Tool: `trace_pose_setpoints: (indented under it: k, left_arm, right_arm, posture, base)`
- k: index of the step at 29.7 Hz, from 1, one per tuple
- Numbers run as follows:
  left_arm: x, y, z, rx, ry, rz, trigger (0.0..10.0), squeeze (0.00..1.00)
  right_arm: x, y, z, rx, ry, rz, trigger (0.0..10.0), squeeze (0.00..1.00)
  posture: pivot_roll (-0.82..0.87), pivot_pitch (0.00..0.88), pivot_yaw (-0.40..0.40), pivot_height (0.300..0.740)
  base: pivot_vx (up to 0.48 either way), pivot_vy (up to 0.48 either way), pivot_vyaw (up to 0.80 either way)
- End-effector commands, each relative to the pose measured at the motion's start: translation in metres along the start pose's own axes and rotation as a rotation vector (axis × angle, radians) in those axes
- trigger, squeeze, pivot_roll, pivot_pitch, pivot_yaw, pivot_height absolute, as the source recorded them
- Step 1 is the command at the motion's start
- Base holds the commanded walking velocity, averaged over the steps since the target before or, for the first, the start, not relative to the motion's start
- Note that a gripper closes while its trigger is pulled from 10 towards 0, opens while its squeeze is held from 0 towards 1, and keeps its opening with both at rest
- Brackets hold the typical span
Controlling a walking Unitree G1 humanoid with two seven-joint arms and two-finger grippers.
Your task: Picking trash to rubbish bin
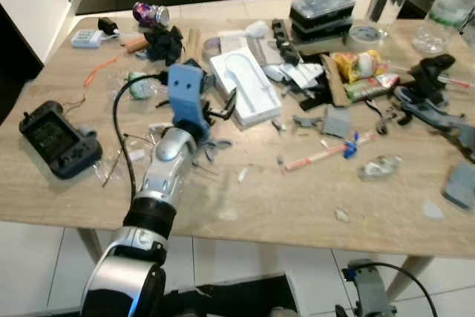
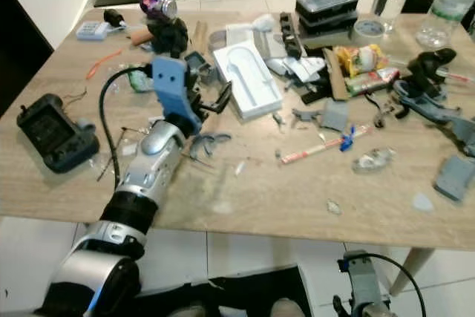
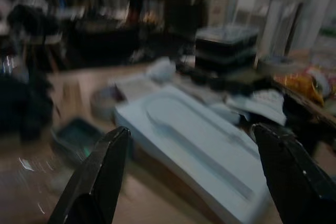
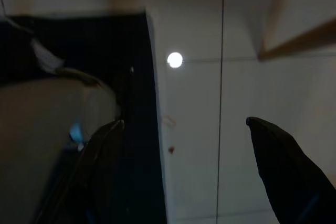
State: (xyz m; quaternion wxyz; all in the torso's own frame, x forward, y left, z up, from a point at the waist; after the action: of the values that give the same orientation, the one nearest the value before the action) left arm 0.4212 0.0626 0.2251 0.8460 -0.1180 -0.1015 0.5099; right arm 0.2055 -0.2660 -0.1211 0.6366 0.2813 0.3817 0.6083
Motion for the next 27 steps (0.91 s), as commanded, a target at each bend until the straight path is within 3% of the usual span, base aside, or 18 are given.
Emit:
trace_pose_setpoints:
  k: [1,3,5,7,10,11,12,14,20,27]
  left_arm:
    - [0.002,0.008,-0.007,0.023,-0.043,-0.034,10.0,0.0]
    - [-0.001,0.013,-0.003,0.027,-0.134,-0.154,10.0,0.0]
    - [-0.003,0.016,-0.002,0.033,-0.164,-0.211,10.0,0.0]
    - [0.001,0.025,-0.002,0.082,-0.272,-0.316,10.0,0.0]
    - [0.004,0.028,-0.004,0.111,-0.323,-0.353,10.0,0.0]
    - [0.013,0.041,-0.016,0.231,-0.464,-0.453,10.0,0.0]
    - [0.013,0.041,-0.016,0.231,-0.464,-0.453,10.0,0.0]
    - [0.013,0.059,-0.03,0.349,-0.522,-0.583,10.0,0.0]
    - [-0.009,0.081,-0.053,0.474,-0.488,-0.771,10.0,0.0]
    - [-0.023,0.07,-0.072,0.504,-0.49,-0.721,10.0,0.0]
  right_arm:
    - [0.006,0.001,-0.012,0.034,-0.003,0.014,10.0,0.0]
    - [0.006,0.001,-0.015,0.042,0.001,0.014,10.0,0.0]
    - [0.006,0.002,-0.017,0.045,0.002,0.014,10.0,0.0]
    - [0.006,0.002,-0.018,0.052,0.006,0.015,10.0,0.0]
    - [0.006,0.002,-0.019,0.054,0.007,0.016,10.0,0.0]
    - [0.006,0.002,-0.021,0.059,0.009,0.017,10.0,0.0]
    - [0.006,0.002,-0.021,0.059,0.009,0.017,10.0,0.0]
    - [0.007,0.002,-0.022,0.064,0.013,0.02,10.0,0.0]
    - [0.01,0.003,-0.025,0.071,0.021,0.024,10.0,0.0]
    - [0.01,0.003,-0.027,0.075,0.022,0.021,10.0,0.0]
  posture:
    - [-0.07,0.137,0.047,0.74]
    - [-0.07,0.137,0.047,0.74]
    - [-0.07,0.137,0.047,0.74]
    - [-0.08,0.139,0.051,0.74]
    - [-0.08,0.139,0.051,0.74]
    - [-0.08,0.139,0.051,0.74]
    - [-0.08,0.139,0.051,0.74]
    - [-0.08,0.139,0.051,0.74]
    - [-0.08,0.139,0.051,0.74]
    - [-0.08,0.143,0.061,0.74]
  base:
    - [0.0,0.0,0.0]
    - [0.0,0.0,0.0]
    - [0.0,0.0,0.0]
    - [0.0,0.0,0.0]
    - [0.0,0.0,0.0]
    - [0.0,0.0,0.0]
    - [0.0,0.0,0.0]
    - [0.0,0.0,0.0]
    - [0.0,0.0,0.0]
    - [0.0,0.0,0.0]
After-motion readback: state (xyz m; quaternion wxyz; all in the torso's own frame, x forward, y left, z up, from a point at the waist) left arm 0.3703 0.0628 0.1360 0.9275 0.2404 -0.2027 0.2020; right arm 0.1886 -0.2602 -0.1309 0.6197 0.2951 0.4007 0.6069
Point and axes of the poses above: a point about 5 cm out from each wrist's last joint towards the gripper, its own y axis pointing back from the gripper into the wrist, its own z axis along the axis of the wrist's last joint, x = y × z, the point moved 6 cm from there along -y, pointing out of the wrist towards the gripper
